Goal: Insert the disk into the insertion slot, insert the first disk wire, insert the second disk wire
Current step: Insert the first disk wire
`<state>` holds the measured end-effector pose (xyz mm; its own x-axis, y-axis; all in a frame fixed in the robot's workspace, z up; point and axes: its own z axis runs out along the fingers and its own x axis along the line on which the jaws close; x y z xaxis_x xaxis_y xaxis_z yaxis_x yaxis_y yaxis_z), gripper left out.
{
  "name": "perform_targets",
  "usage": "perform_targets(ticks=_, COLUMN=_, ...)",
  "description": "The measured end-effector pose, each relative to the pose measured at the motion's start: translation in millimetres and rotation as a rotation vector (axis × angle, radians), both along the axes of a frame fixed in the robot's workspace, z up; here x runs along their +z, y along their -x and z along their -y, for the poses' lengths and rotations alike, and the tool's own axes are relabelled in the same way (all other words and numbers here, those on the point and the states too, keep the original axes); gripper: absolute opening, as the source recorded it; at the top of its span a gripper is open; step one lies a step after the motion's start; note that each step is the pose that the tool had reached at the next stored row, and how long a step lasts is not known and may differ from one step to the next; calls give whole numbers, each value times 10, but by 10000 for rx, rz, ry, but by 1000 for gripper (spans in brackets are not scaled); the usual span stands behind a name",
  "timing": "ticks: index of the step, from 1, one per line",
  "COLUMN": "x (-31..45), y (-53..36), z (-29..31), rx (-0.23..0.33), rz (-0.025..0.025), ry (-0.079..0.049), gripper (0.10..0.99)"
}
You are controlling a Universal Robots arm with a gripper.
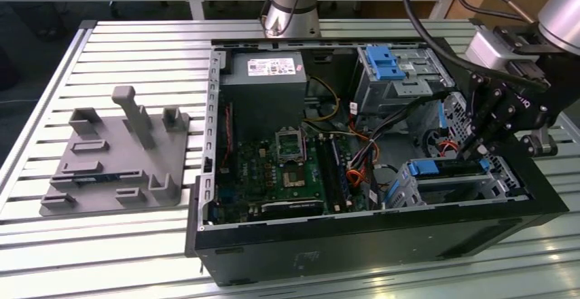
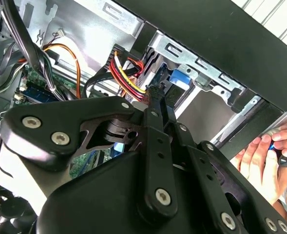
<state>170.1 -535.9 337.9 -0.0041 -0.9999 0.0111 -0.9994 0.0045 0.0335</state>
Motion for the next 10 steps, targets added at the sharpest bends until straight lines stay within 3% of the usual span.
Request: perform_targets(ticks=10, x=-23, y=-5, z=3, rx=-1, rz=0, ry=-1, gripper=165)
